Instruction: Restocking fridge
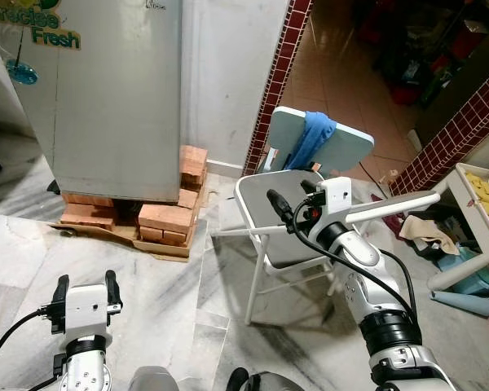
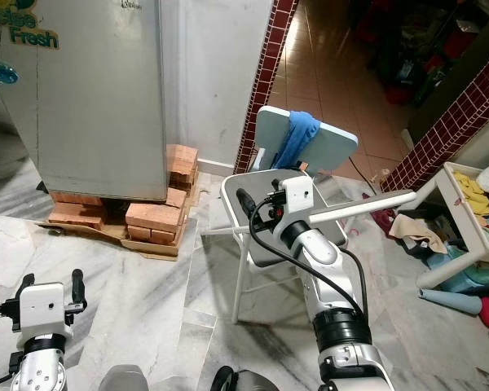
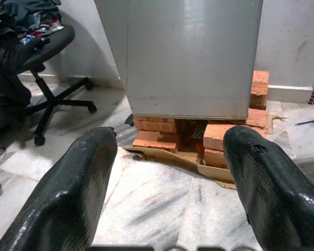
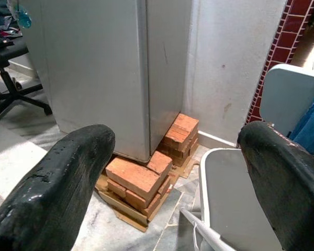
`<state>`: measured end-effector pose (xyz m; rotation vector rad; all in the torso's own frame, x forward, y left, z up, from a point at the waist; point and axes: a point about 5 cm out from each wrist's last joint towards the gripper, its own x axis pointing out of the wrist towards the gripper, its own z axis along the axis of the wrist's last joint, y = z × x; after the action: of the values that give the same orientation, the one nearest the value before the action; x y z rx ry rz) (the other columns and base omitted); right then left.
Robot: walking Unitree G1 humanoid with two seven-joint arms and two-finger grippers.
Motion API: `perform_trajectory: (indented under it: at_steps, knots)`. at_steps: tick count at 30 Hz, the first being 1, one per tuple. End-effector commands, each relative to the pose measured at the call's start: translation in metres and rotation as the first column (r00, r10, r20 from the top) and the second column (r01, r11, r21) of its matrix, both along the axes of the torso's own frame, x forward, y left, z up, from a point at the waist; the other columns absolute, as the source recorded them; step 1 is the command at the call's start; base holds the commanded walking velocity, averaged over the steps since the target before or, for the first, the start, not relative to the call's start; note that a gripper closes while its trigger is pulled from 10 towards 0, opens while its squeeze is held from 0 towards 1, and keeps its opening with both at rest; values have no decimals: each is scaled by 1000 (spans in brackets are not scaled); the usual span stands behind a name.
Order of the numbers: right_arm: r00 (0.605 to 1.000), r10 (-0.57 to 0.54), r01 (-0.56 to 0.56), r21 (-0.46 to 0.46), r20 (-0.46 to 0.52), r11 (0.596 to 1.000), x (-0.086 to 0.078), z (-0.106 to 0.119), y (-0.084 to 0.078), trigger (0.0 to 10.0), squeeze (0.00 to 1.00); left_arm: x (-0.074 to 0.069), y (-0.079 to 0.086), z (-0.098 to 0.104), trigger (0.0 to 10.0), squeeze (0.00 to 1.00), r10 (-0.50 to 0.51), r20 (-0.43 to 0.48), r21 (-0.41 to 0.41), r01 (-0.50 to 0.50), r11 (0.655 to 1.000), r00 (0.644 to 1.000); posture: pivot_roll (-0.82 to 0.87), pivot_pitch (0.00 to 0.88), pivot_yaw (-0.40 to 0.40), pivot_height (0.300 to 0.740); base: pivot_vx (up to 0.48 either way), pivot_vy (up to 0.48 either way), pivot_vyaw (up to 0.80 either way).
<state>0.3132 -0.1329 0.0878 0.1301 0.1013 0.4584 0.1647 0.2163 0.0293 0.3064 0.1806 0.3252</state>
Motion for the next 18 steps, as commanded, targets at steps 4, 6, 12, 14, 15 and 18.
perform_trajectory:
  at_steps: [4, 6, 12, 14, 15, 18]
  knots:
    - [1000, -8, 8, -10, 16, 1000, 1, 3, -4, 10000, 0, 1, -2, 2, 10000, 0, -8, 13, 3, 8, 1000, 1000, 298, 48, -179, 740, 0, 0, 0]
    - [1000, -8, 8, -10, 16, 1000, 1, 3, -4, 10000, 0, 1, -2, 2, 10000, 0, -8, 13, 3, 8, 1000, 1000, 298, 48, -179, 740, 0, 0, 0]
    - [1000, -8, 8, -10, 16, 1000, 1, 3, -4, 10000, 0, 1, -2, 2, 10000, 0, -8, 13, 3, 8, 1000, 1000, 298, 48, -179, 740, 0, 0, 0]
    - [1000, -8, 8, -10, 16, 1000, 1, 3, -4, 10000, 0, 1, -2, 2, 10000, 0, -8, 13, 3, 8, 1000, 1000, 298, 48, -179, 740, 0, 0, 0]
    - [1000, -8, 8, -10, 16, 1000, 1, 3, -4, 10000, 0, 1, -2, 2, 10000, 0, -8, 13, 3, 8, 1000, 1000, 298, 48, -179, 740, 0, 0, 0]
    - [1000, -8, 8, -10, 16, 1000, 1, 3, -4, 10000, 0, 1, -2, 2, 10000, 0, -8, 13, 3, 8, 1000, 1000, 298, 48, -179, 740, 0, 0, 0]
